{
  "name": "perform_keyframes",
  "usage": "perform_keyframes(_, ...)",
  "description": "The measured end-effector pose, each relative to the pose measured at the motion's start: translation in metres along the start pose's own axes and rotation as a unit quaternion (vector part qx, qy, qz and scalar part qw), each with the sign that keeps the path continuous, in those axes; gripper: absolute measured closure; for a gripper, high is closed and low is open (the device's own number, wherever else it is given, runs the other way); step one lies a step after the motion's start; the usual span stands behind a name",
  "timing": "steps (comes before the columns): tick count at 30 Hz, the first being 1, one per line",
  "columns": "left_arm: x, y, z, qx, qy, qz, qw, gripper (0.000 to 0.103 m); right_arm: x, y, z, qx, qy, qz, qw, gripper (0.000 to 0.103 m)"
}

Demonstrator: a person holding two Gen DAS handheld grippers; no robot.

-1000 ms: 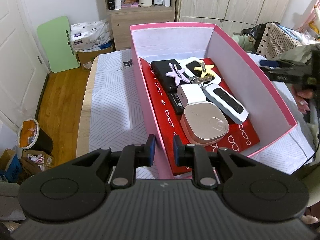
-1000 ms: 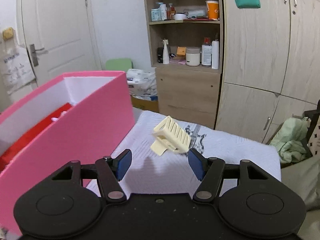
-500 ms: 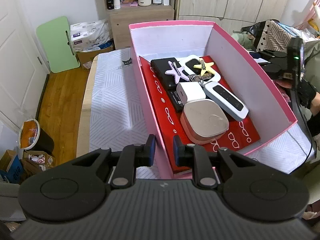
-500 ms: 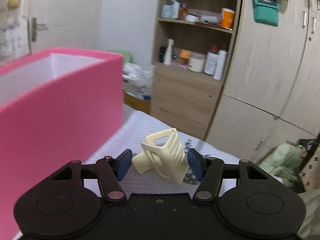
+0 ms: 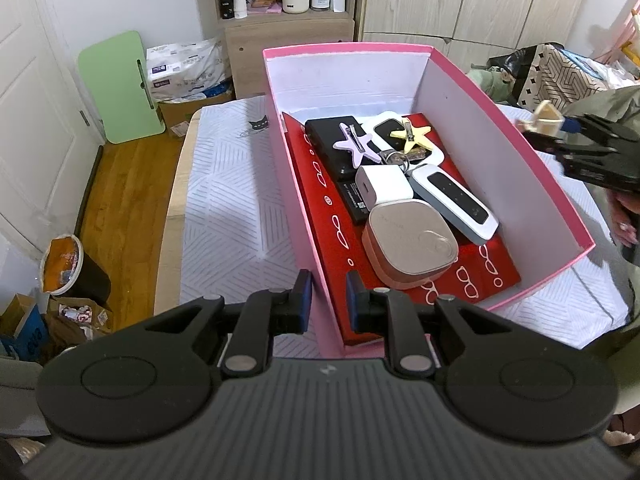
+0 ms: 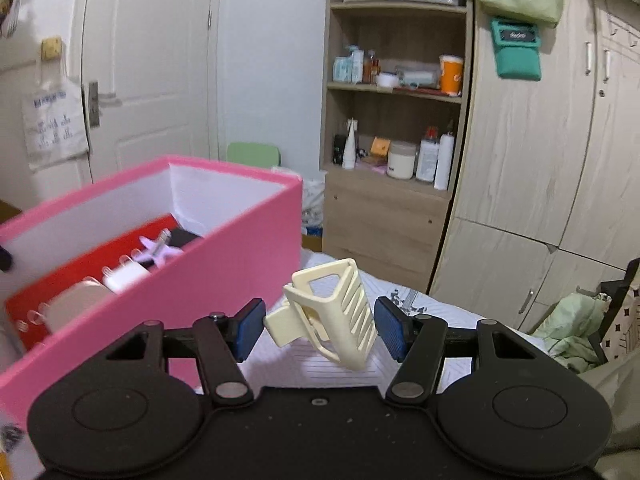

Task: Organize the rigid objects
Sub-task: 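Carry the cream holder with the right gripper into the box and release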

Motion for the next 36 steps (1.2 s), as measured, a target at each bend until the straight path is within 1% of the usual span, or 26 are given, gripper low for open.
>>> perform_keyframes(2, 0.000, -0.001, 0.000, -0.001, 0.000, -0.001, 1.0000, 0.086, 0.011, 0.000, -0.002, -0.020, -0.002, 0.001, 1.000, 0.038)
perform_keyframes(3, 0.000, -0.001, 0.000, -0.001, 0.000, -0.002, 1.0000, 0.086, 0.018, -0.001, -0.004, -0.040, 0.003, -0.002, 0.999, 0.038)
perform_keyframes(6, 0.000, -0.001, 0.000, -0.001, 0.000, -0.001, 1.0000, 0.086, 0.037, 0.003, -0.006, -0.087, 0.010, -0.022, 0.996, 0.038)
perform_keyframes(8, 0.000, -0.001, 0.000, -0.001, -0.001, -0.001, 1.0000, 0.086, 0.048, 0.008, -0.009, -0.091, 0.006, -0.029, 0.995, 0.038)
perform_keyframes(11, 0.000, 0.000, 0.000, 0.003, -0.002, 0.003, 1.0000, 0.086, 0.064, 0.019, -0.017, -0.089, -0.011, -0.043, 0.995, 0.038)
perform_keyframes(16, 0.001, 0.002, 0.001, 0.008, -0.005, 0.008, 0.9999, 0.086, 0.075, 0.041, -0.032, -0.099, -0.016, -0.088, 0.991, 0.038)
perform_keyframes(18, 0.001, 0.003, 0.002, 0.008, -0.007, 0.008, 0.9999, 0.086, 0.074, 0.052, -0.038, -0.092, -0.015, -0.109, 0.990, 0.043)
perform_keyframes(21, 0.001, 0.002, 0.002, 0.006, -0.007, 0.008, 0.9999, 0.086, 0.067, 0.069, -0.052, -0.078, -0.006, -0.141, 0.987, 0.045)
perform_keyframes(24, 0.001, 0.003, 0.002, 0.006, -0.008, 0.010, 0.9999, 0.086, 0.050, 0.086, -0.064, -0.058, 0.023, -0.153, 0.986, 0.067)
perform_keyframes(25, 0.001, 0.004, 0.002, 0.007, -0.008, 0.012, 0.9999, 0.086, 0.044, 0.089, -0.066, -0.054, 0.031, -0.154, 0.986, 0.080)
perform_keyframes(26, 0.001, 0.004, 0.002, 0.009, -0.008, 0.013, 0.9998, 0.086, 0.035, 0.091, -0.067, -0.051, 0.042, -0.157, 0.985, 0.084)
perform_keyframes(27, 0.001, 0.005, 0.002, 0.010, -0.009, 0.015, 0.9998, 0.086, 0.028, 0.091, -0.066, -0.054, 0.049, -0.158, 0.985, 0.084)
perform_keyframes(30, 0.001, 0.007, 0.003, 0.010, -0.011, 0.020, 0.9997, 0.086, 0.024, 0.088, -0.062, -0.074, 0.056, -0.153, 0.984, 0.083)
perform_keyframes(34, 0.000, 0.008, 0.001, 0.010, -0.010, 0.022, 0.9997, 0.086, 0.033, 0.083, -0.058, -0.086, 0.063, -0.149, 0.983, 0.079)
perform_keyframes(36, 0.000, 0.008, 0.001, 0.008, -0.010, 0.021, 0.9997, 0.086, 0.039, 0.082, -0.055, -0.091, 0.076, -0.148, 0.982, 0.079)
Point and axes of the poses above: each gripper's, at about its wrist camera, not at the fingertips, and x roughly against the way its jaws point, y to its left, z to its underside, the point moved 1 cm from there along -x, roughly the way its jaws point, and after that the axes turned 3 degrees about z, right-handed, at the moved point
